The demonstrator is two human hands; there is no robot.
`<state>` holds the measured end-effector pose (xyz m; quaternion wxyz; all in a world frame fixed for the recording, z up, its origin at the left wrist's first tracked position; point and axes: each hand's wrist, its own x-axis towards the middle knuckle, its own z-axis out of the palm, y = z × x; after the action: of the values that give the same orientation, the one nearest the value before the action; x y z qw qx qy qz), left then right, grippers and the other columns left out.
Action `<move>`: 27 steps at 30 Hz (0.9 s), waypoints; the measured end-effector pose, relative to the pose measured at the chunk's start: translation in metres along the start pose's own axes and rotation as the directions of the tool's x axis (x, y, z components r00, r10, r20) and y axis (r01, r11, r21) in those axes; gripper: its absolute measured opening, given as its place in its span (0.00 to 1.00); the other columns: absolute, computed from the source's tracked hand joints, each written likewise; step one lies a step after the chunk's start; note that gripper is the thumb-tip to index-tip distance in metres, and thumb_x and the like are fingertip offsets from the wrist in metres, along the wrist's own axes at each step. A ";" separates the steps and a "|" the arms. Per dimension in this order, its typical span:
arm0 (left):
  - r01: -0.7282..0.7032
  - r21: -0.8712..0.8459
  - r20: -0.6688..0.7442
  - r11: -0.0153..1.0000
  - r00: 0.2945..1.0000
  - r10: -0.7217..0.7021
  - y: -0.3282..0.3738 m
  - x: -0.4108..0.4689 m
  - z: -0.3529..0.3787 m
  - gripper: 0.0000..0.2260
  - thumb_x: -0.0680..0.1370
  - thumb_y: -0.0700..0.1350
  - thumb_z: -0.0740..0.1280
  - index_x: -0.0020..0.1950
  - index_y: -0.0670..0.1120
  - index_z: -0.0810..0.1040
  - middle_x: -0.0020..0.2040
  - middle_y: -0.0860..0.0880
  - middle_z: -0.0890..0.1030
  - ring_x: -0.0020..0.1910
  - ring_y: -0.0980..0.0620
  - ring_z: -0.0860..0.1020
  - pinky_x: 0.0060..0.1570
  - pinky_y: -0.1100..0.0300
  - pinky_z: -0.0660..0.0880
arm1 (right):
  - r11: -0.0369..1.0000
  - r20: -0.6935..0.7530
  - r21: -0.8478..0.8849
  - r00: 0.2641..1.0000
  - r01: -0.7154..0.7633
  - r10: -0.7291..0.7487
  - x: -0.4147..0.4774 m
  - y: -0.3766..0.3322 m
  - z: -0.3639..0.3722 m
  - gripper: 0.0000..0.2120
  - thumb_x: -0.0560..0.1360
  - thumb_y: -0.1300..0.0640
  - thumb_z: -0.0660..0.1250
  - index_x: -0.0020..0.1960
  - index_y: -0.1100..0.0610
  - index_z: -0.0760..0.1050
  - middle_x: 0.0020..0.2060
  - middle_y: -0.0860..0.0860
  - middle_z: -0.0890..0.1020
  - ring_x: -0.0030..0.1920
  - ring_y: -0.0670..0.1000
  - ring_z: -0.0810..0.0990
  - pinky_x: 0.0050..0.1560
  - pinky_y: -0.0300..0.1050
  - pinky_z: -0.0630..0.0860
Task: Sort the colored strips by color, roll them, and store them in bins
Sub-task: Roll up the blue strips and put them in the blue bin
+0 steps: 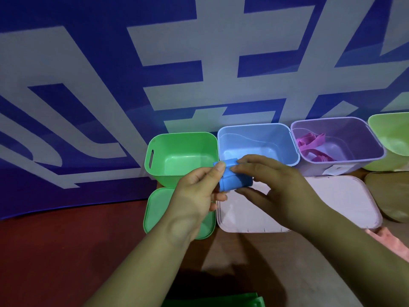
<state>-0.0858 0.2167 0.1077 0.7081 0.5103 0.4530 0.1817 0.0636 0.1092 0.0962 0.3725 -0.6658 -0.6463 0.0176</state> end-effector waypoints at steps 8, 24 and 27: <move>-0.221 0.149 0.053 0.964 0.975 0.215 -0.007 0.056 0.017 0.14 0.77 0.43 0.72 0.59 0.57 0.76 0.42 0.44 0.83 0.40 0.52 0.81 0.42 0.61 0.76 | 0.975 -0.014 0.098 0.980 -0.198 0.201 0.017 0.061 0.011 0.20 0.71 0.56 0.77 0.61 0.52 0.78 0.55 0.42 0.79 0.49 0.37 0.76 0.54 0.38 0.77; -0.343 0.899 0.250 0.272 0.913 0.322 -0.044 0.186 -0.006 0.20 0.77 0.53 0.68 0.69 0.54 0.75 0.60 0.50 0.77 0.59 0.45 0.74 0.61 0.48 0.73 | 0.797 0.399 -0.082 0.713 -0.599 0.577 0.084 0.209 0.080 0.18 0.69 0.53 0.77 0.57 0.47 0.79 0.46 0.46 0.83 0.40 0.46 0.79 0.46 0.36 0.71; -0.359 0.901 0.282 0.242 0.911 0.302 -0.059 0.189 -0.011 0.20 0.78 0.56 0.65 0.70 0.56 0.75 0.61 0.50 0.77 0.59 0.45 0.74 0.59 0.48 0.73 | 0.824 0.485 -0.177 0.681 -0.539 0.549 0.090 0.226 0.095 0.19 0.69 0.52 0.77 0.58 0.49 0.79 0.49 0.48 0.83 0.46 0.50 0.80 0.48 0.40 0.72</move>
<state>-0.0081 0.3343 -0.0317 0.2354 0.9113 0.3373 0.0170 0.2213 0.2584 -0.0485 0.1566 -0.8010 -0.4947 0.2984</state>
